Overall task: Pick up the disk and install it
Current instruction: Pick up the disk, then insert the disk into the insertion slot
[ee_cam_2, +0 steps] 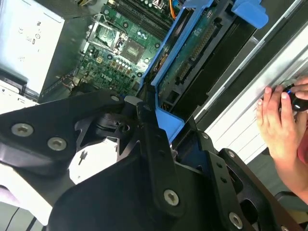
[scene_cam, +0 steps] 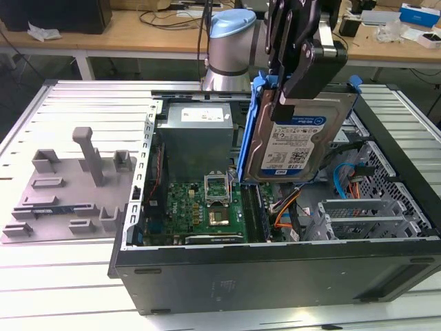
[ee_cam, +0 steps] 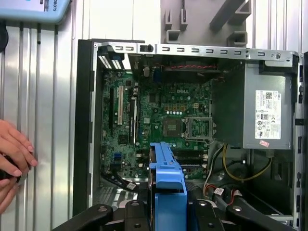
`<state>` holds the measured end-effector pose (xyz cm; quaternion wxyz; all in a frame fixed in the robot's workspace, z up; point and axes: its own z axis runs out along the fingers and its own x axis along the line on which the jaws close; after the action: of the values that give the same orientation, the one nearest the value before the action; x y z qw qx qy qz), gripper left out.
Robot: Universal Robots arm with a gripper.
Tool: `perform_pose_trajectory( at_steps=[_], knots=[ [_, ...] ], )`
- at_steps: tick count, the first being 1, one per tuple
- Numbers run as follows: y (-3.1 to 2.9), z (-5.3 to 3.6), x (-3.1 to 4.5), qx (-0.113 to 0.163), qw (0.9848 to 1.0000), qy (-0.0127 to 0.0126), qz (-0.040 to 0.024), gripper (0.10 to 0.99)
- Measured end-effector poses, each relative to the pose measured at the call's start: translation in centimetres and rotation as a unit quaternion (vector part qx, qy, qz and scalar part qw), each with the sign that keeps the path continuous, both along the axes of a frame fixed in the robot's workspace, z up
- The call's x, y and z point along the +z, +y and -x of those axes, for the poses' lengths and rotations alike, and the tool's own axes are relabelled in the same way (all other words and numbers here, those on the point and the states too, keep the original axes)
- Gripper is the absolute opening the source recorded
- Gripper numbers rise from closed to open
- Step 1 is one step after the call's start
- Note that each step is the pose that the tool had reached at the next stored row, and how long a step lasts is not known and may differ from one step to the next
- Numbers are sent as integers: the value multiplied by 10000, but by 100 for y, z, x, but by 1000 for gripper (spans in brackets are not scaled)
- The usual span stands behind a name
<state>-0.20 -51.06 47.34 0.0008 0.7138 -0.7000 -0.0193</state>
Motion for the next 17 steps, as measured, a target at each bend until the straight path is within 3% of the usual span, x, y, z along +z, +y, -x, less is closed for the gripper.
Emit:
perform_pose_trajectory(
  at_steps=[3, 17],
  knots=[
    [-19, -102, -1, 1, 10000, -8, -2, 369],
    [-20, -102, -1, 0, 10000, -8, -2, 369]
  ],
)
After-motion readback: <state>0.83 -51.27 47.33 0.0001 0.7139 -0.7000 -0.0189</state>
